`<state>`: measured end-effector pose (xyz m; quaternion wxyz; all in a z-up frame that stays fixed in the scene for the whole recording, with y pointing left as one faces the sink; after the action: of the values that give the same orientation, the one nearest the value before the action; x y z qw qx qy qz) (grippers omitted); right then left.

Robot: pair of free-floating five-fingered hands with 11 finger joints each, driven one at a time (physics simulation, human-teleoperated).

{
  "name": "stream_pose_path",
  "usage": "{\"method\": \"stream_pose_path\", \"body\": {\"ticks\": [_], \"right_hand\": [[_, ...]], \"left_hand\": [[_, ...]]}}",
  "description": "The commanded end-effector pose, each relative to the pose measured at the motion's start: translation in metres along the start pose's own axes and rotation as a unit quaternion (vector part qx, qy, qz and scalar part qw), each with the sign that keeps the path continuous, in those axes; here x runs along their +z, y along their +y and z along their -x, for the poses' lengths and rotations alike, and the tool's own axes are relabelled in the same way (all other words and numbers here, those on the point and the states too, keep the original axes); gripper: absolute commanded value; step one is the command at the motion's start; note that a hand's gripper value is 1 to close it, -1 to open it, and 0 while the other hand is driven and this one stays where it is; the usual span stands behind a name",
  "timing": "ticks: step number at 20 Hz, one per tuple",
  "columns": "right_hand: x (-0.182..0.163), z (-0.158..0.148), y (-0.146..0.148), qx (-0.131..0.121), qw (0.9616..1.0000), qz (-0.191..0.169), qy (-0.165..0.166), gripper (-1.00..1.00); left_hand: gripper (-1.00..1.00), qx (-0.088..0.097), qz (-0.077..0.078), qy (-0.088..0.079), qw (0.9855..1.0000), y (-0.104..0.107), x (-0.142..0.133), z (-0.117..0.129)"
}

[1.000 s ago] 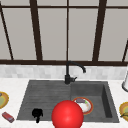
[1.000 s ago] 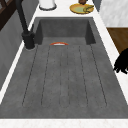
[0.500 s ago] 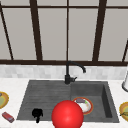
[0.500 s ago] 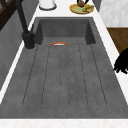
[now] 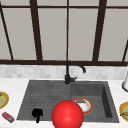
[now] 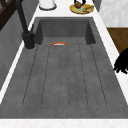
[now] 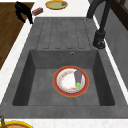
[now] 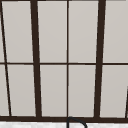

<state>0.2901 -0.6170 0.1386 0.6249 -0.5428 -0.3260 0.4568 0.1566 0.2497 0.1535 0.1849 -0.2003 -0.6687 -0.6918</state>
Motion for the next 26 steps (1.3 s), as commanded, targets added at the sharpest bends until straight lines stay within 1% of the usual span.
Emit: {"method": "stream_pose_path", "body": {"ticks": [1, 2, 3, 4, 6, 7, 9, 11, 13, 14, 16, 17, 18, 19, 22, 23, 26], "right_hand": [[-0.001, 0.000, 0.002, 0.005, 0.9999, -0.012, 0.000, 1.00], [-0.004, -0.003, 0.002, 0.005, 0.9999, -0.014, 0.000, -1.00], [0.000, -0.001, 0.001, 0.006, 1.0000, -0.003, 0.004, -1.00], [-0.001, 0.007, -0.008, 0.008, 1.0000, 0.001, 0.004, -1.00], [-0.001, 0.014, -0.024, 0.012, 0.9999, 0.003, 0.003, -1.00], [0.000, 0.016, -0.032, 0.019, 0.9998, 0.001, 0.001, -1.00], [0.002, 0.019, -0.046, 0.022, 0.9997, 0.008, 0.004, -1.00], [0.007, 0.020, -0.060, 0.022, 0.9997, 0.003, 0.005, -1.00], [0.012, 0.020, -0.075, 0.012, 0.9999, 0.003, 0.001, -1.00], [0.017, 0.015, -0.081, 0.012, 0.9999, 0.003, 0.001, -1.00], [0.031, 0.001, -0.086, 0.019, 0.9997, 0.015, 0.008, -1.00], [0.032, -0.008, -0.087, 0.024, 0.9995, 0.015, 0.012, -1.00], [0.037, -0.009, -0.091, 0.029, 0.9993, 0.019, 0.013, -1.00], [0.041, -0.013, -0.094, 0.030, 0.9989, 0.030, 0.020, -1.00], [0.053, -0.026, -0.105, 0.033, 0.9983, 0.042, 0.024, -1.00], [0.056, -0.029, -0.104, 0.036, 0.9986, 0.034, 0.016, -1.00], [0.067, -0.043, -0.109, 0.031, 0.9988, 0.035, 0.015, -1.00]], "left_hand": [[0.00, 0.000, 0.000, 0.000, 1.0000, 0.000, 0.000, 0.000], [0.00, 0.000, 0.000, 0.000, 1.0000, 0.000, 0.000, 0.000], [0.00, 0.000, 0.000, 0.000, 1.0000, 0.000, 0.000, 0.000], [0.00, 0.000, 0.000, 0.000, 1.0000, 0.000, 0.000, 0.000], [0.00, 0.000, 0.000, 0.000, 1.0000, 0.000, 0.000, 0.000], [0.00, 0.000, 0.000, 0.000, 1.0000, 0.000, 0.000, 0.000], [0.00, 0.000, 0.000, 0.000, 1.0000, 0.000, 0.000, 0.000], [0.00, 0.000, 0.000, 0.000, 1.0000, 0.000, 0.000, 0.000], [0.00, 0.000, 0.000, 0.000, 1.0000, 0.000, 0.000, 0.000], [0.00, 0.000, 0.000, 0.000, 1.0000, 0.000, 0.000, 0.000], [0.00, 0.000, 0.000, 0.000, 1.0000, 0.000, 0.000, 0.000], [0.00, 0.000, 0.000, 0.000, 1.0000, 0.000, 0.000, 0.000], [0.00, 0.000, 0.000, 0.000, 1.0000, 0.000, 0.000, 0.000], [0.00, 0.000, 0.000, 0.000, 1.0000, 0.000, 0.000, 0.000], [0.00, 0.000, 0.000, 0.000, 1.0000, 0.000, 0.000, 0.000], [0.00, 0.000, 0.000, 0.000, 1.0000, 0.000, 0.000, 0.000], [0.00, 0.000, 0.000, 0.000, 1.0000, 0.000, 0.000, 0.000]]}}
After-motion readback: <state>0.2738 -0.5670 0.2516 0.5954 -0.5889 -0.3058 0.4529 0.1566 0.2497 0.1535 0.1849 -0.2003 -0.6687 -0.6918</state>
